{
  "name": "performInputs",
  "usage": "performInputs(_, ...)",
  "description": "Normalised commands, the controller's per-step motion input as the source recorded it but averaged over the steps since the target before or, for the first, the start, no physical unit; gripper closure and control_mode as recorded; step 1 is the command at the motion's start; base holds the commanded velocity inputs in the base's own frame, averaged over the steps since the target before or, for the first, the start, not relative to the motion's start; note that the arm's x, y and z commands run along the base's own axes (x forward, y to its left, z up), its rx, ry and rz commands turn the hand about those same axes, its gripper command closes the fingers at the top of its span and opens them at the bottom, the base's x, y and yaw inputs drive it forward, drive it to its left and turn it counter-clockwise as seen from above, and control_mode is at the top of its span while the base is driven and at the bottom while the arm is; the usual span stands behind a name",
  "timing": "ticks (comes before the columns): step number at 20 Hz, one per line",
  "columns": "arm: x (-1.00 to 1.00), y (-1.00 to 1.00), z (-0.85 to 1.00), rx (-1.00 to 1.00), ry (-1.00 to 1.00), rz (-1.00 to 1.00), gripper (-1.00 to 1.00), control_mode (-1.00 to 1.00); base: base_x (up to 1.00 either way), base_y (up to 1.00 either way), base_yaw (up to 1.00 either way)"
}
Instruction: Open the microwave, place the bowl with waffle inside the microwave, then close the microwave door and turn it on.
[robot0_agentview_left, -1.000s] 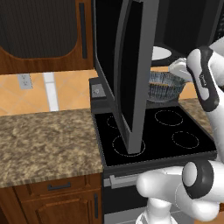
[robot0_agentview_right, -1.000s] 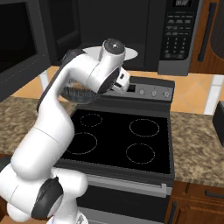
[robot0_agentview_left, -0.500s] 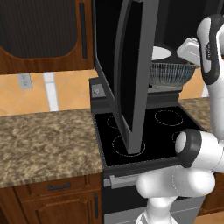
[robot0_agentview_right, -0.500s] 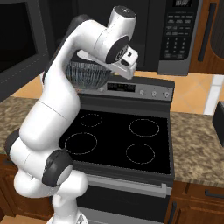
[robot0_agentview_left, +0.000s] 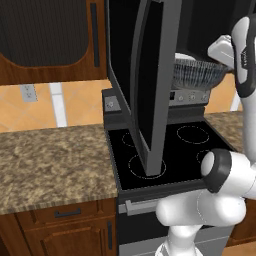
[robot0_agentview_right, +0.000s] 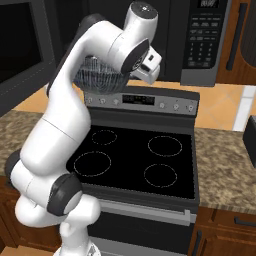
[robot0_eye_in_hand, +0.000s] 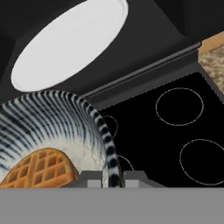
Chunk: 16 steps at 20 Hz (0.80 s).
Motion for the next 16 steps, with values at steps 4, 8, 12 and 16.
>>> performInputs(4,0.21,0.00,0.14,0.00,-0.02,-0.14,1.00,-1.00,0.00,0.00,0.00)
performInputs(8,0.18,0.00,0.14,0.00,-0.08,-0.16,1.00,-1.00,0.00,0.00,0.00)
performInputs(12,0.21,0.00,0.05,0.00,-0.16,-0.18,1.00,-1.00,0.00,0.00,0.00)
performInputs(16,0.29,0.00,0.00,0.00,-0.12,-0.21,1.00,-1.00,0.00,0.00,0.00)
